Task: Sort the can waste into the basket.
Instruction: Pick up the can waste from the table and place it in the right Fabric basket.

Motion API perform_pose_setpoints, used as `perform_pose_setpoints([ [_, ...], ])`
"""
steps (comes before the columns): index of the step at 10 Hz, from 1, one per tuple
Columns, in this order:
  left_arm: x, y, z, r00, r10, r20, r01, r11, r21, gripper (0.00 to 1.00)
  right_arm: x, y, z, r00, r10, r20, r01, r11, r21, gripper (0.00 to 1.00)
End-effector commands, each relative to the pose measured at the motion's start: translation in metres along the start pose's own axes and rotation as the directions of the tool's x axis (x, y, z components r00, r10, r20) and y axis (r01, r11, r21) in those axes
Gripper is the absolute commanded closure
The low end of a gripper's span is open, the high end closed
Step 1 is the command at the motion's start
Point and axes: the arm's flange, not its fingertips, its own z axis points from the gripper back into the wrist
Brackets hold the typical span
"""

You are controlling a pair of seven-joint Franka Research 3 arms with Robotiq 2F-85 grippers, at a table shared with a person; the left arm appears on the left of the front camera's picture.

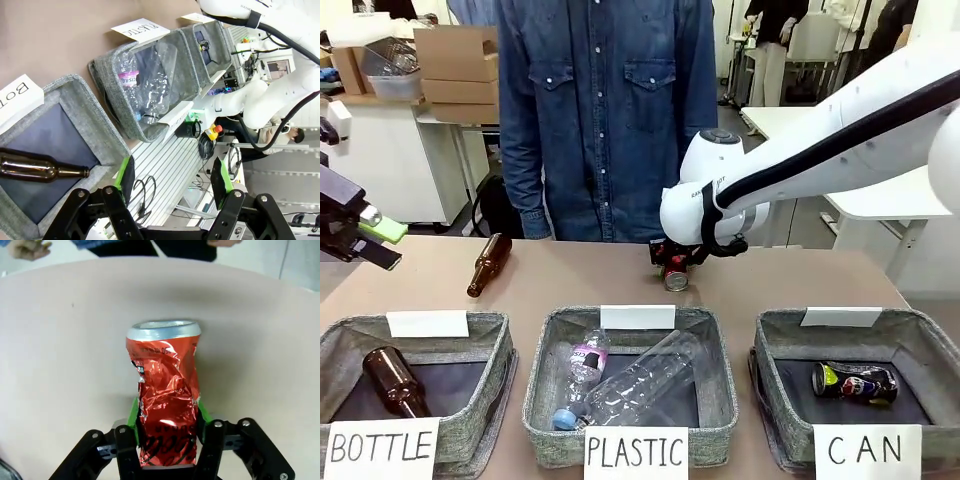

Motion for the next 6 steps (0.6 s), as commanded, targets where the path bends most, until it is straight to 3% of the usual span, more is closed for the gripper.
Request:
perform_pose_setpoints([
  [1, -0.002, -0.001, 0.002, 1.000, -0.001, -0.005, 0.001, 1.000, -0.002, 0.21, -0.006, 0.004, -0.001, 0.999, -0.027, 0.037, 0.029, 0.998, -0.061, 1.00],
  [6, -0.002, -0.001, 0.002, 1.000, -0.001, -0.005, 0.001, 1.000, -0.002, 0.21, -0.007, -0.012, 0.016, 0.998, -0.069, 0.003, 0.069, 0.998, 0.002, 1.00],
])
